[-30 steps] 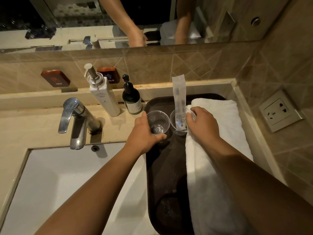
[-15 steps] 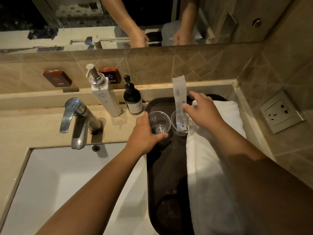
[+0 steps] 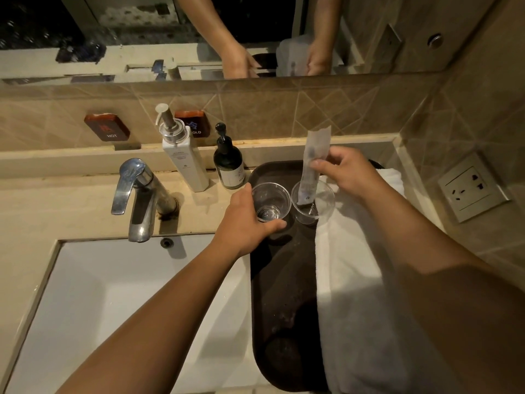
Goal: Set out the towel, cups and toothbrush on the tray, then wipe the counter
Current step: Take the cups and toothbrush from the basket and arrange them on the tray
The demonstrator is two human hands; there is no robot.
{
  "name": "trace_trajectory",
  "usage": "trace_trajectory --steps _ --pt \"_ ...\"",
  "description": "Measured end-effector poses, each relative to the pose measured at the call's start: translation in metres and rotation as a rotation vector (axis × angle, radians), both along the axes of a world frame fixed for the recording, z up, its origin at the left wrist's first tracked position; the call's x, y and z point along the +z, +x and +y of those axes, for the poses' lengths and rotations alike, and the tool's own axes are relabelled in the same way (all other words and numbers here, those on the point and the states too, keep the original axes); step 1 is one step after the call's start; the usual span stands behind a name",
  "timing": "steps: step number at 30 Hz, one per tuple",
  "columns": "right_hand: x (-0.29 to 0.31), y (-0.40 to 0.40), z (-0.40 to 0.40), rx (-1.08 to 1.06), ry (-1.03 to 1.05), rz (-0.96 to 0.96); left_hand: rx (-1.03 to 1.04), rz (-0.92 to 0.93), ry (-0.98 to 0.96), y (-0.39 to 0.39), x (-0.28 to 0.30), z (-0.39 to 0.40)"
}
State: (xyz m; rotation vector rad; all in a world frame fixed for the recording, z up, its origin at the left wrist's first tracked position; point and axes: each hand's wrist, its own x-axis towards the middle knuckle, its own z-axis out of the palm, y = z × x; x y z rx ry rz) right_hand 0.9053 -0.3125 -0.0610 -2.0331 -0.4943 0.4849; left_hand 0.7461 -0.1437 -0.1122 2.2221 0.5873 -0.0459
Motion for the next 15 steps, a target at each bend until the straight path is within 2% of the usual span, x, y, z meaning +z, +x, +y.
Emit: trace_trajectory --steps 3,7,9,13,15 --pt "0.035 -0.017 -0.013 -0.03 0.158 -0.026 -0.02 -0.03 0.022 -0.008 0.01 -0.004" --pt "0.063 -0.062 -0.032 -0.069 0.326 -0.033 -0.046 -0.244 0.017 -0.041 0.033 -0.028" --pt "0.045 -0.09 -0.036 -0.091 0.297 0.035 -0.08 -0.273 -0.084 -0.067 0.036 -0.044" --pt "-0.012 -0.141 -0.035 -0.102 0.176 0.329 -0.09 -0.125 -0.279 -0.113 0.014 -0.069" --pt "-0.042 -0.156 -0.033 -0.102 0.087 0.414 -0.064 -0.046 -0.314 -0.127 -0.002 -0.079"
